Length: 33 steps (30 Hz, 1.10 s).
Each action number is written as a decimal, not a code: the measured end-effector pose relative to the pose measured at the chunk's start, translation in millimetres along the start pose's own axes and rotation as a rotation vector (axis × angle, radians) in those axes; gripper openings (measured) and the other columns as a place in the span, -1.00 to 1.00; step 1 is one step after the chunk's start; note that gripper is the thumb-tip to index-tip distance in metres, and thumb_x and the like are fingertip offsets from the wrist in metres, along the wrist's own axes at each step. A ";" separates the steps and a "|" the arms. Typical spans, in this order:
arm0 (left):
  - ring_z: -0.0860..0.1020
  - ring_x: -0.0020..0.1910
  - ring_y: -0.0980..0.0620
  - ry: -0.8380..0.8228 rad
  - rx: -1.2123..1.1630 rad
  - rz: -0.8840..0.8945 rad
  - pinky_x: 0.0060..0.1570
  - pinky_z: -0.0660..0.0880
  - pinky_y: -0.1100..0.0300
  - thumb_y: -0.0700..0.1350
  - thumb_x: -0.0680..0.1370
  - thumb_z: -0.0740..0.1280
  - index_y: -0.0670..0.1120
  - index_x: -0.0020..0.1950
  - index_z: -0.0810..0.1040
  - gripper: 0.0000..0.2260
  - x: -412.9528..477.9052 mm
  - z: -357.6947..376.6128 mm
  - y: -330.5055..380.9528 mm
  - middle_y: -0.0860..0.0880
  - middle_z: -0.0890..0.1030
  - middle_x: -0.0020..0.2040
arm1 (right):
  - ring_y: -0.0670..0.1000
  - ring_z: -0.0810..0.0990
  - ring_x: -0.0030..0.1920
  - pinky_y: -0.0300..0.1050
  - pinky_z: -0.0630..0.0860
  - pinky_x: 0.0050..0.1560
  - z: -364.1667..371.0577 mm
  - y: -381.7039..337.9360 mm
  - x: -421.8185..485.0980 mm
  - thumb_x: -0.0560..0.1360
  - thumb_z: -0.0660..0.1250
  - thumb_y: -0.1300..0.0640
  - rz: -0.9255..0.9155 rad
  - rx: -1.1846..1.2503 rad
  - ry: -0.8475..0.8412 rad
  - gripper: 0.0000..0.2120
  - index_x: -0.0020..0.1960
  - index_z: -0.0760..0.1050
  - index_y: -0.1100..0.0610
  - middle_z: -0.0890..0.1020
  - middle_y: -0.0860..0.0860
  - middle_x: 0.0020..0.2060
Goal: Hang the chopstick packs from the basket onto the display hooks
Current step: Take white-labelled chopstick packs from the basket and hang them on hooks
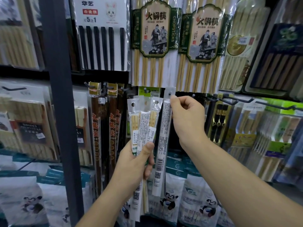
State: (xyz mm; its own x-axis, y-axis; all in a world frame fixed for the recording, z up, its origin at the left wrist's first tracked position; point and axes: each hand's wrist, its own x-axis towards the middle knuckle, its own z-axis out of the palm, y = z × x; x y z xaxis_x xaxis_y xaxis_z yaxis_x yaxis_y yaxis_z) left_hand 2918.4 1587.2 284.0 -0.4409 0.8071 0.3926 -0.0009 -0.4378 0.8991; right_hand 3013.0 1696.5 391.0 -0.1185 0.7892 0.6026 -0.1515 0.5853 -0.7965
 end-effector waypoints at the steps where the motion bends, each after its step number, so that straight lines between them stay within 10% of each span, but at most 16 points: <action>1: 0.44 -0.51 0.05 -0.003 0.007 0.001 -0.52 0.45 0.20 0.43 0.40 0.41 0.16 0.09 0.59 -0.57 -0.4 0.2 -0.8 -0.05 0.60 -0.30 | -0.21 0.39 -0.45 -0.40 0.38 -0.40 0.2 0.1 0.4 0.60 0.36 0.08 -0.005 0.000 -0.001 -0.72 -0.27 0.56 0.12 0.44 -0.18 -0.52; 15: 0.42 -0.51 0.07 -0.012 0.020 0.012 -0.51 0.41 0.23 0.27 0.51 0.35 0.16 -0.07 0.58 -0.79 -0.2 -1.4 0.0 -0.02 0.56 -0.30 | -0.20 0.45 -0.40 -0.31 0.45 -0.34 -11.1 12.5 -14.3 0.59 0.39 0.03 0.063 -0.035 0.046 -0.79 -0.18 0.58 0.10 0.51 -0.17 -0.45; 24: 0.40 -0.50 0.07 -0.026 -0.050 0.039 -0.54 0.37 0.21 0.46 0.43 0.34 0.15 0.14 0.58 -0.52 -0.9 2.1 0.1 -0.07 0.58 -0.22 | -0.16 0.54 -0.31 -0.21 0.57 -0.19 -7.1 3.1 -48.3 0.57 0.42 0.01 0.042 -0.005 -0.301 -0.83 -0.15 0.66 0.03 0.65 0.01 -0.31; 33: 0.47 -0.43 0.06 -0.041 -0.100 0.046 -0.48 0.39 0.22 0.03 0.58 0.26 0.11 0.27 0.61 -0.71 -4.6 4.1 2.4 -0.07 0.63 -0.17 | -0.07 0.52 -0.31 0.02 0.61 -0.20 -7.1 3.9 -44.3 0.58 0.42 0.04 0.044 0.013 -0.283 -0.80 -0.18 0.64 0.10 0.59 0.04 -0.36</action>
State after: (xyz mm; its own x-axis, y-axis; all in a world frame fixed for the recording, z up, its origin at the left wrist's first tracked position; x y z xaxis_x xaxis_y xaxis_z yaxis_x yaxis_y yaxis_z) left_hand 2924.0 1584.1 285.2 -0.4056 0.7999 0.4422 -0.0720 -0.5103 0.8570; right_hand 3024.6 1665.2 360.8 -0.3946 0.7291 0.5592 -0.1523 0.5483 -0.8223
